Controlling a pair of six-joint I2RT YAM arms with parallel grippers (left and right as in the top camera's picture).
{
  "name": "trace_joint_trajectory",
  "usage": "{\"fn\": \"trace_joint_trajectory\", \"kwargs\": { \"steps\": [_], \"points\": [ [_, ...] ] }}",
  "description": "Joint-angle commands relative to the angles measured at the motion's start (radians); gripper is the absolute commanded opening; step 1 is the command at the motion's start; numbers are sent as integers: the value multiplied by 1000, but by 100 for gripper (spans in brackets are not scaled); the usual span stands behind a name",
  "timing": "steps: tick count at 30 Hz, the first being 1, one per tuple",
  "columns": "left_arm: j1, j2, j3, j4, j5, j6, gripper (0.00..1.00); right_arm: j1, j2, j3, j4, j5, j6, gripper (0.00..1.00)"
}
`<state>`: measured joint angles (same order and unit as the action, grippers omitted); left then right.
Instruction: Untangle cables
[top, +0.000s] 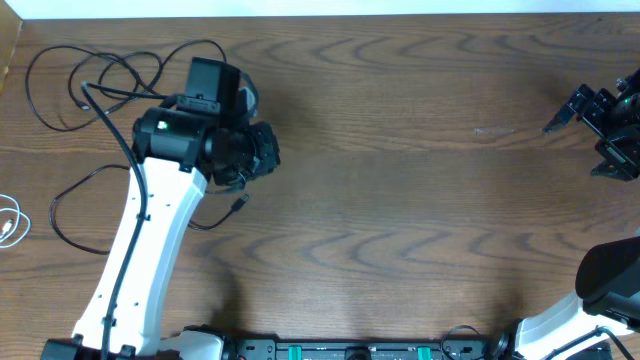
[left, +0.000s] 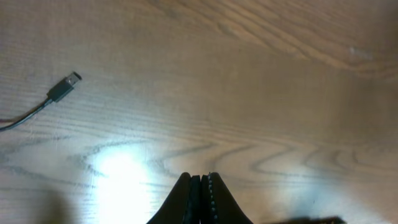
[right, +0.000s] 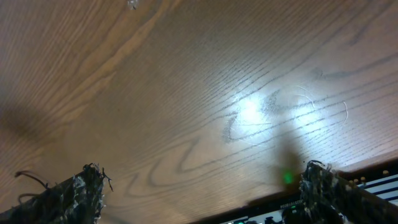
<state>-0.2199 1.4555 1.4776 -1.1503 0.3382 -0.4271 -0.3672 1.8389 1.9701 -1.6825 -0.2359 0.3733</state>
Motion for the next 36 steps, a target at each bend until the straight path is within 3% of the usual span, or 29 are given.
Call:
{"fn": "trace_joint_trajectory", "kwargs": {
  "steps": [1, 17, 18, 21, 29, 36],
  "points": [
    [-6, -95, 0, -33, -14, 45, 8, -2, -4, 12, -1, -2, -12, 99],
    [-6, -676, -2, -230, -19, 68, 9, -2, -4, 12, -1, -2, -12, 99],
    [-6, -706, -2, -244, -21, 67, 14, -2, -4, 12, -1, -2, -12, 99],
    [-6, -795, -2, -298, -21, 68, 91, -2, -4, 12, -1, -2, -12, 99],
    [-6, -931, -2, -317, -21, 68, 94, -2, -4, 12, -1, -2, -12, 99],
    [-6, -948, -2, -345, -41, 68, 94, -2, -4, 12, -1, -2, -12, 99]
  ]
}}
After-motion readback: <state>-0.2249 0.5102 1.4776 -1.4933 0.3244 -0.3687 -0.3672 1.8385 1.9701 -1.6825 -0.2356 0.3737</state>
